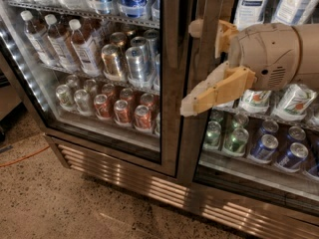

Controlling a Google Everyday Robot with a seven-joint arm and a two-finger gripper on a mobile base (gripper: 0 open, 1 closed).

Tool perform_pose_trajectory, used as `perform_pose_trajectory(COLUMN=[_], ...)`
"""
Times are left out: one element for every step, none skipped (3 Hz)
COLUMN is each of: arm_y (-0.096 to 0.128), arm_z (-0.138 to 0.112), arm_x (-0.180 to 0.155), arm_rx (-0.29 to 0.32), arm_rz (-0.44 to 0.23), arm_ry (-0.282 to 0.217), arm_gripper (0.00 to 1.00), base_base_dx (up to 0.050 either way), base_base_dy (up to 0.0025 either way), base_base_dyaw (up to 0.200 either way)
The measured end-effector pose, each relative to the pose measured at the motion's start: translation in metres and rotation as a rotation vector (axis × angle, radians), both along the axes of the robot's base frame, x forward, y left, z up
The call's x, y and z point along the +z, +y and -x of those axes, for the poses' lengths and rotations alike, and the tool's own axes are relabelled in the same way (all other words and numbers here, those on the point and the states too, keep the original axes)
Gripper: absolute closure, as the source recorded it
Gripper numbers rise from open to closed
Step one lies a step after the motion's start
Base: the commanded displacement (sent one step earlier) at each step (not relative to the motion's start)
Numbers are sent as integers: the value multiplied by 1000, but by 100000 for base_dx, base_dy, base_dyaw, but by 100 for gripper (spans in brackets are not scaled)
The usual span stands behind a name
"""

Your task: Open right fridge door

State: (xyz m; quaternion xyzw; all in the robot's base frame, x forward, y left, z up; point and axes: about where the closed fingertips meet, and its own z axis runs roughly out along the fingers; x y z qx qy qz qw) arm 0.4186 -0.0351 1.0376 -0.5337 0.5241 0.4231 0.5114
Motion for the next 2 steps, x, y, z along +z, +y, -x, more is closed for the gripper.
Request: perform_pose_trajectory(arm_y=[0,0], arm_z=[0,0], arm_x=[0,0], arm_rx=[0,0], arm_rz=[0,0], arm_ry=[0,0], arm_gripper=[0,19], base_base_dx=[0,0], base_base_dy=[0,0], base_base_dyaw=[0,0])
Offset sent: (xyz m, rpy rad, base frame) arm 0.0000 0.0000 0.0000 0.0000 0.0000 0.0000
